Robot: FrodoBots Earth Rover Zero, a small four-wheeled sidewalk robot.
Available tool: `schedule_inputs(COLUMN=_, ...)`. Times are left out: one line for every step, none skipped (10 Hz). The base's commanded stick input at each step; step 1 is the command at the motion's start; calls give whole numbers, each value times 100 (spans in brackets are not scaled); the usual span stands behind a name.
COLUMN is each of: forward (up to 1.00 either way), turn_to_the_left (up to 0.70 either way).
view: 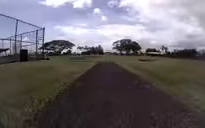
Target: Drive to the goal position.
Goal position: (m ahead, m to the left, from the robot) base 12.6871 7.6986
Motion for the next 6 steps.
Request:
schedule_inputs(forward=70, turn_to_the_left=1)
schedule_inputs(forward=70, turn_to_the_left=1)
schedule_inputs(forward=70, turn_to_the_left=1)
schedule_inputs(forward=70, turn_to_the_left=1)
schedule_inputs(forward=70, turn_to_the_left=1)
schedule_inputs(forward=70, turn_to_the_left=-7)
